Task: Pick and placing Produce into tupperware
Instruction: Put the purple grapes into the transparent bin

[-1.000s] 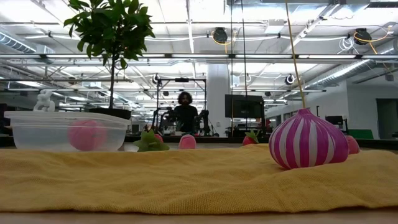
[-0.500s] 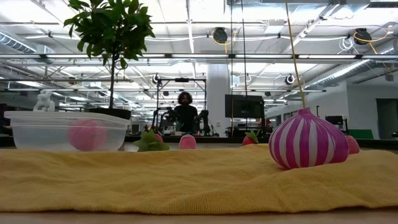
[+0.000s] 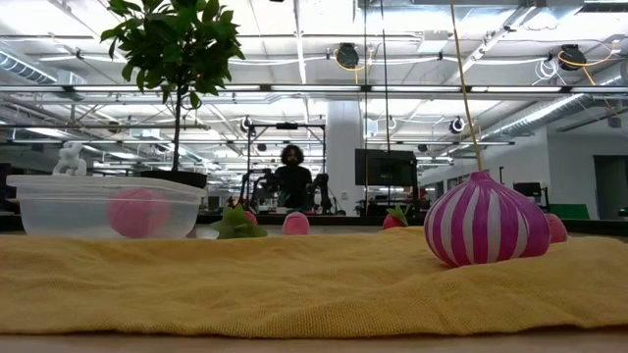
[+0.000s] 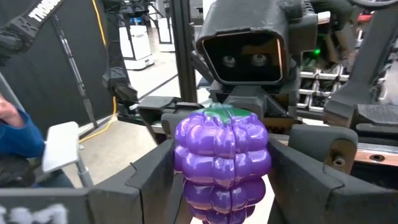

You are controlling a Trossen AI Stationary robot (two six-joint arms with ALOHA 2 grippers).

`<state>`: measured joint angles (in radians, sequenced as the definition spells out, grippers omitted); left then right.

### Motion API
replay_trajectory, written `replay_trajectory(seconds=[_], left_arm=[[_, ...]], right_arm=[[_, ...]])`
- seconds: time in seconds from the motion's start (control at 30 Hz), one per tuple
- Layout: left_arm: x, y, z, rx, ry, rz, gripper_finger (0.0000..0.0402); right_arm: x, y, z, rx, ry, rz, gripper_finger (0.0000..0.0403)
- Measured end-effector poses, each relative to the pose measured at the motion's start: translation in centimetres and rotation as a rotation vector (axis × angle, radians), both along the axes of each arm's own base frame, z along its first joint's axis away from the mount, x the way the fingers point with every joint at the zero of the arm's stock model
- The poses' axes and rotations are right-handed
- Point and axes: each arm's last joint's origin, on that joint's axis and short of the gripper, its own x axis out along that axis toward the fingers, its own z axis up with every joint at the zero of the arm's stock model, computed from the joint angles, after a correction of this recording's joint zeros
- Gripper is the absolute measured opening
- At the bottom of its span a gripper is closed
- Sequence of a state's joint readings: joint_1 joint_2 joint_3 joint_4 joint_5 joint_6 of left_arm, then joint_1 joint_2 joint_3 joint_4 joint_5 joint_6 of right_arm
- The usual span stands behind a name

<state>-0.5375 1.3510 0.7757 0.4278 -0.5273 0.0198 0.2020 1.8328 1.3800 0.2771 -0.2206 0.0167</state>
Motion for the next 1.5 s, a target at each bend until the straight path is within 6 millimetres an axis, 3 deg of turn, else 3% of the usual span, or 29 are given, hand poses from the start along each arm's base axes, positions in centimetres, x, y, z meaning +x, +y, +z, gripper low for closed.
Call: replay_trajectory(seconds=[0.53, 1.5], left_arm=[[0.17, 0.33, 0.21, -0.031, -0.022, 0.037, 0.0225], [0.16, 0.42, 0.24, -0.009, -0.021, 0.047, 0.0225]], right_arm=[[-0.05, 0.00, -0.17, -0.024, 0.011, -0.012, 0.0224], [0.00, 0.02, -0.05, -0.045, -0.010, -0.030, 0.0260]])
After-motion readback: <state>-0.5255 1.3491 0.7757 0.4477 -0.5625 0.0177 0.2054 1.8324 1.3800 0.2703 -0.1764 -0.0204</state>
